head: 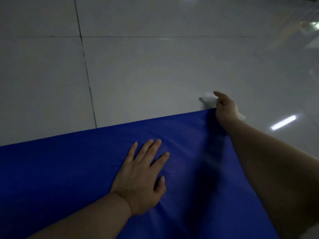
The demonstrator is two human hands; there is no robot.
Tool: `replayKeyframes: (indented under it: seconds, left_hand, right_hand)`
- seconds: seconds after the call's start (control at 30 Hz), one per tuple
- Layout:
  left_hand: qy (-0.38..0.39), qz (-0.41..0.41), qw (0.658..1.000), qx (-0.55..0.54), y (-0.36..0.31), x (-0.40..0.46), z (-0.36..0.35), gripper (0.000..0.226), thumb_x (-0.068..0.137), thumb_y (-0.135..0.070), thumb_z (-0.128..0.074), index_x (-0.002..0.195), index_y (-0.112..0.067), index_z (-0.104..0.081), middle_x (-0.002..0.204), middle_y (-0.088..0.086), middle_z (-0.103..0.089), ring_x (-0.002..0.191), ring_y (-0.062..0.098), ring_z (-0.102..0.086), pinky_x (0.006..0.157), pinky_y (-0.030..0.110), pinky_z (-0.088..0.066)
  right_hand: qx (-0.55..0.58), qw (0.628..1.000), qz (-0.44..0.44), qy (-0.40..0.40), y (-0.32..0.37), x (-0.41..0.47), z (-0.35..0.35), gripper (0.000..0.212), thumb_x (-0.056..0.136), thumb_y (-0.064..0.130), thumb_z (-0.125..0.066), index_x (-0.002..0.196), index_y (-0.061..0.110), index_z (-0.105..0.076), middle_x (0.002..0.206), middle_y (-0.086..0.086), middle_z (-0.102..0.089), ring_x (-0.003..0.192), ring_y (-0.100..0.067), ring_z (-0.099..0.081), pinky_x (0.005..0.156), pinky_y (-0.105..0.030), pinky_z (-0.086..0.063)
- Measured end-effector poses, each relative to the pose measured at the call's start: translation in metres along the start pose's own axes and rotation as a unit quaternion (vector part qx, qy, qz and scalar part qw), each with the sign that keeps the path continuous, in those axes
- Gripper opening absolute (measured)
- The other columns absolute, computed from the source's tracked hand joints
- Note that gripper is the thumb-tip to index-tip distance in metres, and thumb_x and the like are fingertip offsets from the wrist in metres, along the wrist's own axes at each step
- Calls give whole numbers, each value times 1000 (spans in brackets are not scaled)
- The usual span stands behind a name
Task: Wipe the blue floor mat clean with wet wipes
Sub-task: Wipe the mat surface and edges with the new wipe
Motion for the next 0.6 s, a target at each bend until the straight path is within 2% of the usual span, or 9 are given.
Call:
replayKeyframes:
  seconds: [0.07, 0.1, 0.17, 0.23, 0.27, 0.33, 0.43, 0.5, 0.6]
  left_hand:
    - [-3, -1, 1000, -2, 1, 0, 0, 57, 82, -45, -41, 131, -22, -58, 148, 9, -42, 136, 25, -37, 105, 50, -23]
    - [-4, 0, 1000, -3, 1, 0, 0, 57, 82, -46, -41, 131, -22, -58, 148, 9, -43, 136, 25, -36, 104, 50, -23]
    - [-10, 0, 1000, -4, 1, 1, 1, 57, 82, -45, -41, 131, -21, -58, 147, 9, -43, 136, 24, -35, 104, 50, -23]
    - [-19, 0, 1000, -7, 2, 0, 1, 57, 83, -44, -40, 132, -20, -56, 149, 9, -41, 137, 24, -34, 105, 49, -23]
    - [-25, 3, 1000, -11, 2, 0, 1, 58, 84, -44, -39, 134, -19, -53, 150, 10, -38, 138, 24, -32, 106, 49, -22]
    - [-36, 7, 999, -19, 2, 0, 4, 60, 85, -43, -39, 139, -18, -43, 153, 10, -33, 140, 24, -29, 107, 47, -21]
    - [-51, 14, 998, -22, 3, 0, 6, 63, 86, -43, -38, 143, -17, -32, 155, 11, -28, 143, 25, -24, 110, 45, -20]
    - [-55, 17, 998, -25, 3, 0, 7, 64, 87, -43, -37, 145, -17, -29, 156, 12, -26, 144, 25, -22, 111, 45, -19]
    - [-61, 25, 997, -35, 5, 0, 8, 66, 88, -43, -36, 147, -16, -25, 156, 12, -25, 145, 25, -20, 112, 44, -18]
  right_hand:
    - [-93, 995, -7, 33, 6, -1, -14, 47, 91, 14, -27, 126, 30, -55, 125, -6, -61, 116, -29, -53, 106, -44, -35]
    - [-109, 993, -14, 42, 12, -6, -19, 47, 90, 15, -26, 122, 32, -55, 122, -6, -62, 113, -30, -54, 101, -45, -38]
    - [-103, 993, 6, 57, 34, -23, -35, 44, 94, 13, -26, 120, 32, -56, 113, 0, -62, 109, -29, -53, 88, -38, -42]
    - [-95, 990, 49, 88, 58, -47, -55, 44, 95, 11, -26, 120, 32, -56, 97, 9, -60, 106, -27, -52, 74, -32, -36]
    - [-90, 989, 67, 95, 68, -58, -61, 43, 95, 12, -27, 120, 33, -56, 93, 11, -58, 105, -26, -52, 72, -31, -32]
    - [-73, 989, 79, 98, 76, -72, -67, 38, 97, 17, -28, 120, 34, -54, 101, 6, -62, 105, -25, -52, 74, -32, -30]
    - [17, 983, 105, 147, 93, -91, -80, 31, 99, 26, -32, 122, 35, -51, 106, 7, -65, 109, -17, -52, 93, -38, -33]
    - [139, 962, 135, 190, 108, -114, -89, 27, 102, 30, -33, 120, 32, -52, 100, 11, -66, 109, -13, -54, 102, -39, -34]
    - [303, 915, 103, 245, 115, -138, -96, 41, 100, 48, -23, 118, 26, -54, 100, 4, -66, 102, -13, -61, 101, -33, -44]
Point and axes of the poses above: each hand's wrist, its own x-axis towards the middle knuckle, its own z-axis out of the back of the hand, y = z × x, the point moved 8 cm from there along x, towards the middle knuckle
